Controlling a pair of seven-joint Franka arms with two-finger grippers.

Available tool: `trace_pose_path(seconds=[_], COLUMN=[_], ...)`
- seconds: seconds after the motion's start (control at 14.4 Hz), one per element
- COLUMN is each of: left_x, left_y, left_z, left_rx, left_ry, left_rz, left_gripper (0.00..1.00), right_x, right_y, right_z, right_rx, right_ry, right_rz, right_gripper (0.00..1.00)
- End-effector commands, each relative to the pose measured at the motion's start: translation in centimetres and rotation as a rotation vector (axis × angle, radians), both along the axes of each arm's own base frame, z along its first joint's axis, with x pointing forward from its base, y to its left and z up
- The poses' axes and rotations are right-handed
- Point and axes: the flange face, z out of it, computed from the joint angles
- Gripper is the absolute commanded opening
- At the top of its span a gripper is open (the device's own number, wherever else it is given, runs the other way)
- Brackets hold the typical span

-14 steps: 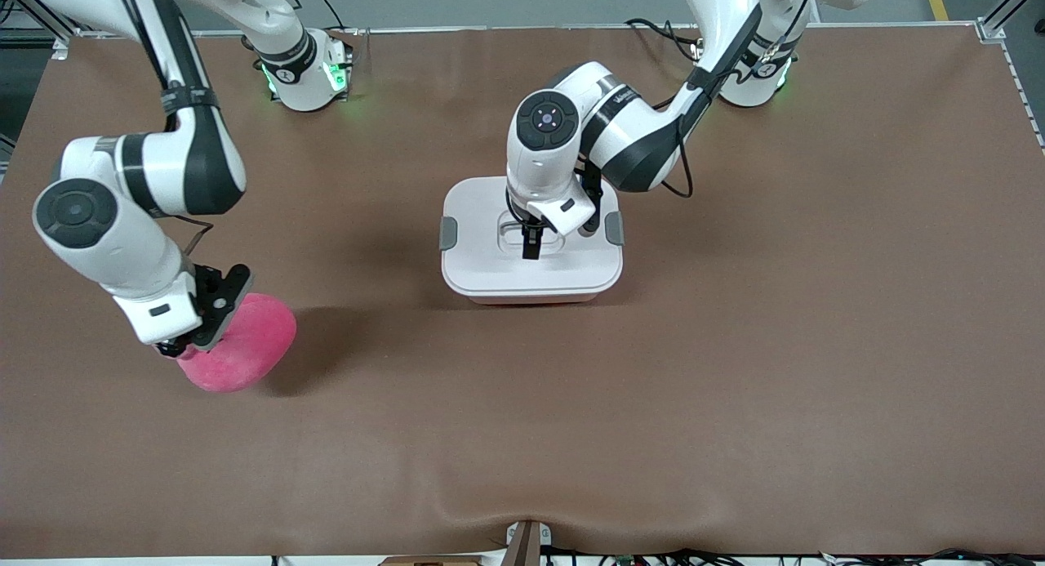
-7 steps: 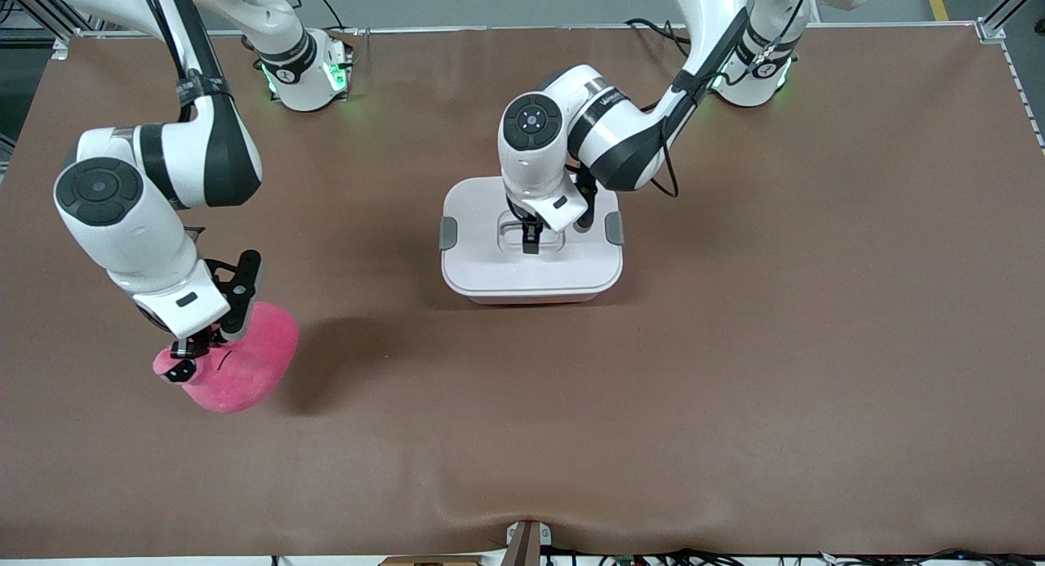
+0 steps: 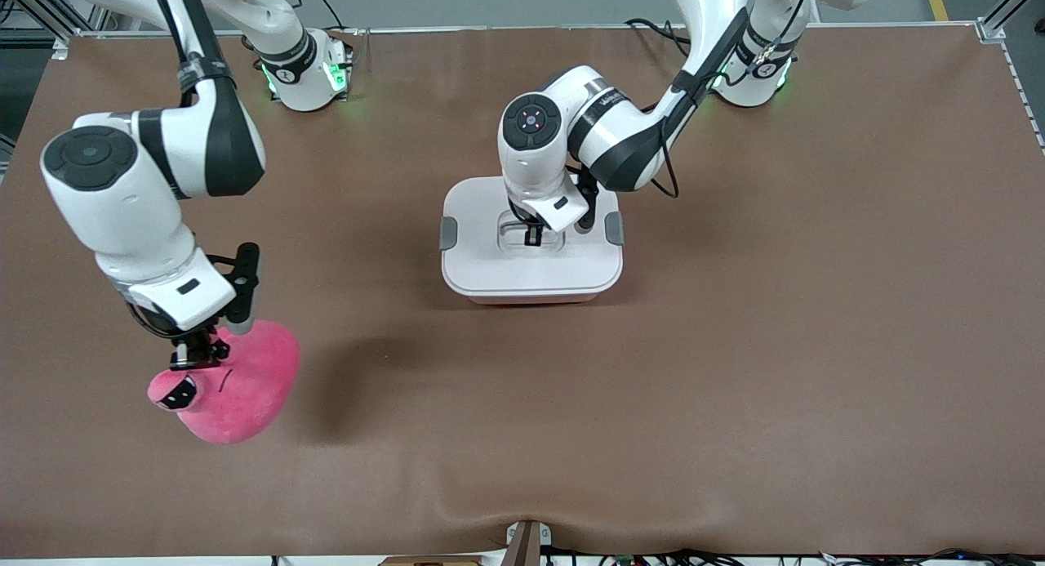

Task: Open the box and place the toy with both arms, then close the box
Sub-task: 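Grasp the plush with the right gripper while the left gripper grips the handle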

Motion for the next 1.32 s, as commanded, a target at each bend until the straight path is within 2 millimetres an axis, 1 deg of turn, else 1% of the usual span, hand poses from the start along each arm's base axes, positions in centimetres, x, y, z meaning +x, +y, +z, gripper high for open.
trace_pose_path(seconds=[0.0, 0.07, 0.14, 0.21, 0.35, 0.56, 0.7, 0.83, 0.97, 1.25], left_x=[-0.4, -0.4, -0.3, -0.4, -0.4, -0.5, -0.6, -0.7, -0.9, -0.6], left_y=[-0.3, -0.3, -0.3, -0.4, -0.4, -0.1, -0.1, 0.1, 0.3, 1.5], left_z=[0.9, 1.0, 1.2, 1.1, 1.3, 2.9, 3.5, 4.1, 5.2, 6.8], left_rx=[0.003, 0.002, 0.0, 0.001, -0.001, -0.007, -0.012, -0.006, -0.009, 0.006], left_ry=[-0.027, -0.029, -0.031, -0.03, -0.032, -0.041, -0.047, -0.044, -0.05, -0.047], left_rz=[0.01, 0.013, 0.015, 0.013, 0.012, 0.013, 0.013, 0.011, 0.009, 0.011], left_gripper=[0.22, 0.19, 0.13, 0.01, 0.0, 0.0, 0.0, 0.0, 0.0, 0.0], right_x=[-0.3, -0.4, -0.5, -0.5, -0.7, -1.4, -1.8, -2.1, -2.7, -2.8], right_y=[1.8, 2.2, 2.5, 2.6, 2.7, 3.6, 3.8, 4.5, 5.6, 4.9], right_z=[1.1, 1.0, 0.8, 0.8, 0.9, 0.8, 0.6, 0.8, 0.9, 0.6], right_rx=[-0.082, -0.094, -0.11, -0.118, -0.119, -0.118, -0.118, -0.118, -0.118, -0.117], right_ry=[-0.039, -0.028, -0.016, -0.011, -0.01, -0.007, 0.0, -0.001, 0.002, 0.006], right_rz=[0.076, 0.108, 0.149, 0.169, 0.176, 0.19, 0.193, 0.204, 0.22, 0.215], right_gripper=[0.0, 0.0, 0.0, 0.0, 0.0, 0.0, 0.0, 0.0, 0.0, 0.0])
